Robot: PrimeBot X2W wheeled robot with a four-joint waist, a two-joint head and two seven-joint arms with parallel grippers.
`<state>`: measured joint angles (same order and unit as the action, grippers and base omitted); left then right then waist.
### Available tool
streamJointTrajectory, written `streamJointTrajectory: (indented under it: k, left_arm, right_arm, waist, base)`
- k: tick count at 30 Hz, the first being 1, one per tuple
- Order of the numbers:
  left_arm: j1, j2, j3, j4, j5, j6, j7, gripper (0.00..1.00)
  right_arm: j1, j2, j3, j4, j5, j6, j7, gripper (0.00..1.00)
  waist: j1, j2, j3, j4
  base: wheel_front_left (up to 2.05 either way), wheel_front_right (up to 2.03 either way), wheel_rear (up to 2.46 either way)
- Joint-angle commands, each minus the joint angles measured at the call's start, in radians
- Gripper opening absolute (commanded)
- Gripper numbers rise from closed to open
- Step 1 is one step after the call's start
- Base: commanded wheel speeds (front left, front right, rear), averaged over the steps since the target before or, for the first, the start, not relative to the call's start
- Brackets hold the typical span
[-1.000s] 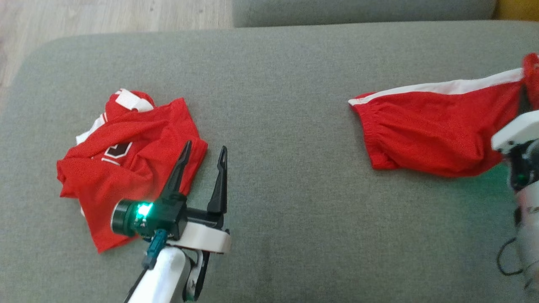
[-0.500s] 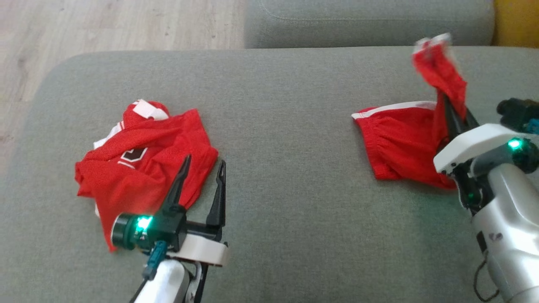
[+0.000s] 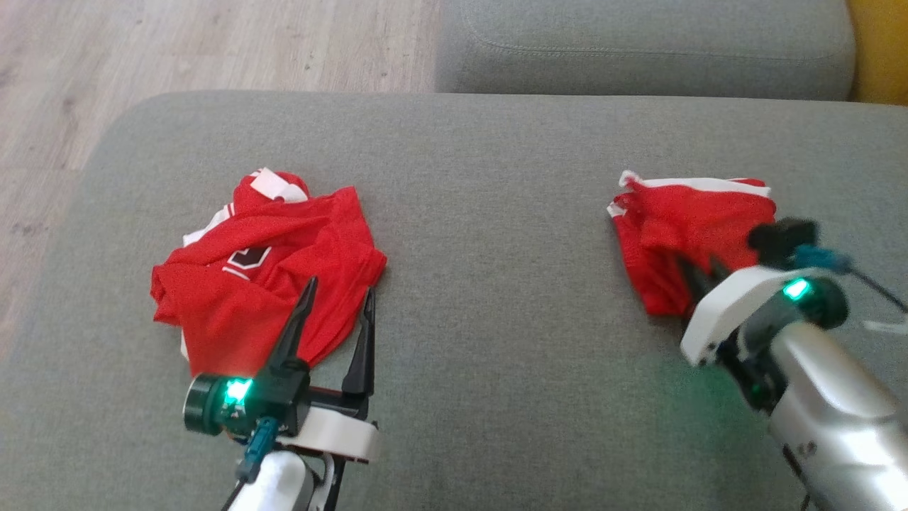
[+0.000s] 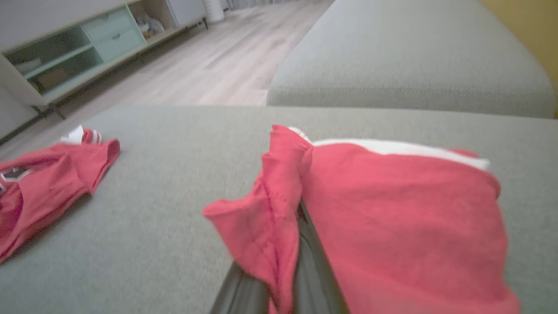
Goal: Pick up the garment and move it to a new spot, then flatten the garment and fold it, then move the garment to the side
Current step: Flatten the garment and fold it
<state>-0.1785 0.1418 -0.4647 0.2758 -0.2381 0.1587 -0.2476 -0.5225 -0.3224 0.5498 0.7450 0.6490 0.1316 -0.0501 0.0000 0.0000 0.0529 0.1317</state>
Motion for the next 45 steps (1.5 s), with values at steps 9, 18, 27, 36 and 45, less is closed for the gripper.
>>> streamJointTrajectory:
  k: [9, 18, 27, 36, 45]
  left_arm:
    - [-0.023, 0.028, 0.033, -0.043, -0.01, 0.015, 0.003, 1.0]
    - [-0.032, 0.018, 0.052, -0.067, -0.023, 0.03, -0.007, 1.0]
    - [-0.014, 0.002, 0.069, -0.06, -0.026, 0.033, -0.013, 1.0]
    - [0.043, -0.019, 0.1, -0.053, -0.004, 0.02, -0.014, 1.0]
    - [0.025, -0.036, 0.112, -0.06, 0.031, -0.007, -0.014, 1.0]
  right_arm:
    - [-0.025, -0.025, 0.17, -0.033, 0.058, -0.001, 0.011, 1.0]
    - [-0.09, -0.066, -0.076, -0.019, 0.057, -0.001, -0.184, 1.0]
    - [0.084, 0.064, -0.476, -0.166, -0.22, -0.001, -0.211, 1.0]
    - [0.428, 0.27, -0.68, -0.433, -0.471, -0.001, -0.209, 1.0]
    - [0.411, 0.272, -0.663, -0.512, -0.452, -0.001, -0.17, 1.0]
  waist:
    - [0.0, 0.0, -0.027, -0.056]
    - [0.0, 0.0, -0.055, -0.138]
    - [0.0, 0.0, -0.061, -0.18]
    - [0.0, 0.0, -0.048, -0.184]
    - [0.0, 0.0, 0.002, -0.153]
  base:
    - [0.0, 0.0, 0.0]
    - [0.0, 0.0, 0.0]
    - [0.0, 0.0, 0.0]
    - [0.0, 0.0, 0.0]
    - [0.0, 0.0, 0.0]
